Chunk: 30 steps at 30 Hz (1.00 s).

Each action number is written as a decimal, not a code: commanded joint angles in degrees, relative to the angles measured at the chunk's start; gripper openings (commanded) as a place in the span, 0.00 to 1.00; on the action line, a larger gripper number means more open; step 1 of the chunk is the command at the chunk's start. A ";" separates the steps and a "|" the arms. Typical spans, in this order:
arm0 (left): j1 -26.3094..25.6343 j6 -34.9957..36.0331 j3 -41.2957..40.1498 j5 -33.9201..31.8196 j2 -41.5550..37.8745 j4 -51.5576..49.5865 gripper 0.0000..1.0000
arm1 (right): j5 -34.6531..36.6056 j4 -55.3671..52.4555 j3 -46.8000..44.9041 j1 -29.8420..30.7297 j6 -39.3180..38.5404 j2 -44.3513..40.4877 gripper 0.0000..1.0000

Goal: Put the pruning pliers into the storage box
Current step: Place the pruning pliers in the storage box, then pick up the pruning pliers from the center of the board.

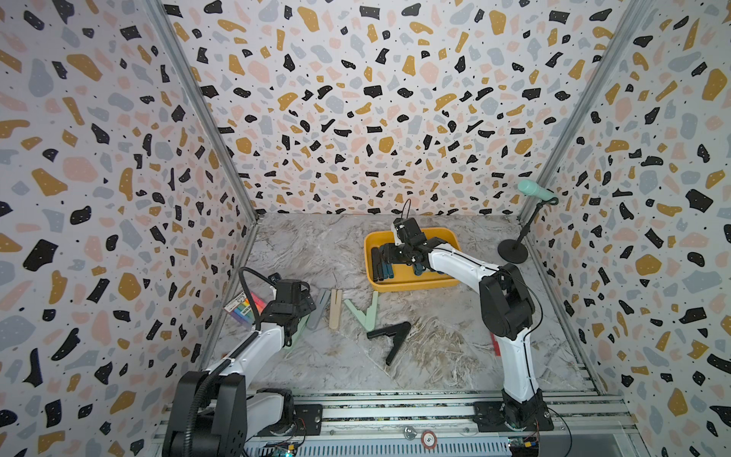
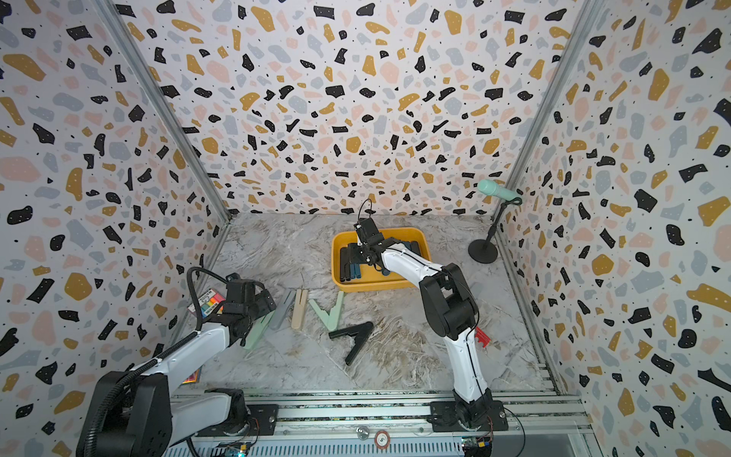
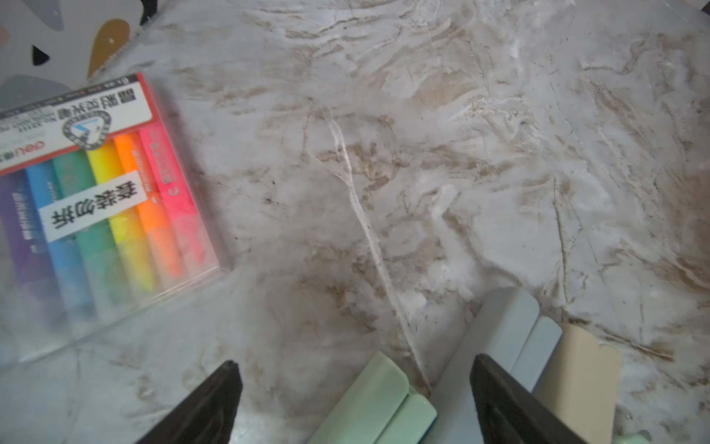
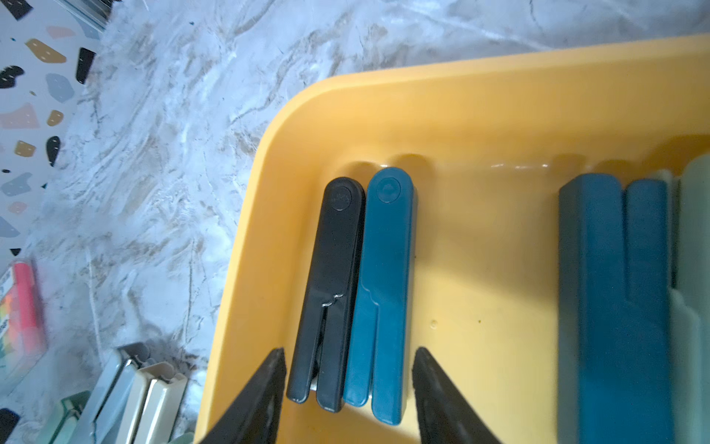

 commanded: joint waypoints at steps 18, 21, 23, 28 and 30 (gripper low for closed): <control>-27.08 -5.65 5.90 -7.31 4.77 -5.61 0.78 | 2.50 3.88 -10.71 -2.05 -1.46 -11.38 0.56; -28.73 -5.67 6.62 -7.57 7.81 -6.27 0.77 | 2.99 3.87 -11.19 -2.18 -1.31 -11.82 0.56; -28.94 -5.98 6.38 -7.76 8.83 -6.16 0.76 | 3.17 4.01 -11.79 -2.35 -1.35 -12.17 0.56; -28.94 -6.60 5.92 -7.95 9.35 -5.59 0.74 | 3.04 4.57 -12.54 -2.57 -1.17 -12.67 0.56; -28.93 -6.62 5.82 -8.72 9.87 -5.61 0.74 | 2.87 4.60 -12.53 -2.70 -1.20 -12.58 0.56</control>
